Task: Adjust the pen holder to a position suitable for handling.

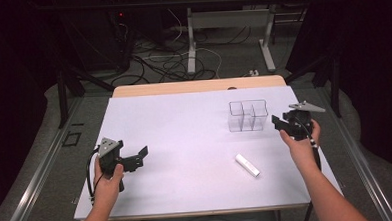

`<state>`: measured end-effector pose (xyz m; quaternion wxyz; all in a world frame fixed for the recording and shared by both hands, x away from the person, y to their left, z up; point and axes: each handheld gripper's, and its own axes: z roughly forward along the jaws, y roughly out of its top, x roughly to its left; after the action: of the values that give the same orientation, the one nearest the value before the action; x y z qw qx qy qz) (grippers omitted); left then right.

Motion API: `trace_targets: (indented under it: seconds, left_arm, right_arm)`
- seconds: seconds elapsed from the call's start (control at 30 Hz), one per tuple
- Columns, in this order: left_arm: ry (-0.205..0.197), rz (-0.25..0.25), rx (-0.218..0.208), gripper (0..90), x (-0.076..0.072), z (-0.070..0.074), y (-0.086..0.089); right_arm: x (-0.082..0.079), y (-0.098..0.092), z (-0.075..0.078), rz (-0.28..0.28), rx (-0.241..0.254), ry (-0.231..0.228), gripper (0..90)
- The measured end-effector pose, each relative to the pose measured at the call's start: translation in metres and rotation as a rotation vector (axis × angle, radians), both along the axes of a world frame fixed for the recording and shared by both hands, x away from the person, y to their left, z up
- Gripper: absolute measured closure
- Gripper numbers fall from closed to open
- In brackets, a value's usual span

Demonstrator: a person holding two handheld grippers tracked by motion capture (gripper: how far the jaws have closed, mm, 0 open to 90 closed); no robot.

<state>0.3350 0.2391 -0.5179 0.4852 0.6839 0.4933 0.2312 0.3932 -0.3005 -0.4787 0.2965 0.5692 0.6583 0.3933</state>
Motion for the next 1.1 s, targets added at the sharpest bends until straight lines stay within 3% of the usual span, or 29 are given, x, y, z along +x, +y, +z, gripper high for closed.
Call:
trace_targets:
  seconds: [0.1, 0.3, 0.47, 0.53, 0.6, 0.77, 0.97, 1.1]
  left_arm:
    - [0.003, -0.003, 0.006, 0.0, 0.0, 0.0, 0.001]
    - [0.008, -0.002, 0.013, 0.1, 0.001, -0.001, 0.002]
    - [0.011, -0.001, 0.012, 0.1, 0.002, -0.002, 0.002]
    - [0.012, -0.001, 0.016, 0.1, 0.002, -0.003, 0.002]
    - [0.016, -0.003, 0.016, 0.1, 0.002, -0.003, 0.002]
    - [0.023, -0.009, 0.021, 0.1, 0.003, -0.003, 0.003]
    - [0.033, -0.007, 0.018, 0.2, 0.004, -0.005, 0.002]
    - [0.037, -0.012, 0.021, 0.3, 0.004, -0.005, 0.002]
  right_arm:
    - [0.011, -0.001, 0.006, 0.003, 0.019, 0.022, 63.3]
    - [0.032, -0.002, 0.012, 0.016, 0.008, 0.04, 74.2]
    - [0.046, 0.0, 0.011, 0.012, 0.014, 0.066, 74.4]
    - [0.051, 0.003, 0.009, 0.012, 0.013, 0.063, 76.0]
    - [0.055, 0.005, 0.007, -0.007, -0.018, 0.069, 78.8]
    - [0.068, 0.006, -0.002, 0.015, -0.042, 0.073, 86.1]
    - [0.08, 0.006, -0.014, 0.021, -0.001, 0.097, 88.7]
    - [0.085, 0.007, -0.02, 0.041, -0.007, 0.088, 89.9]
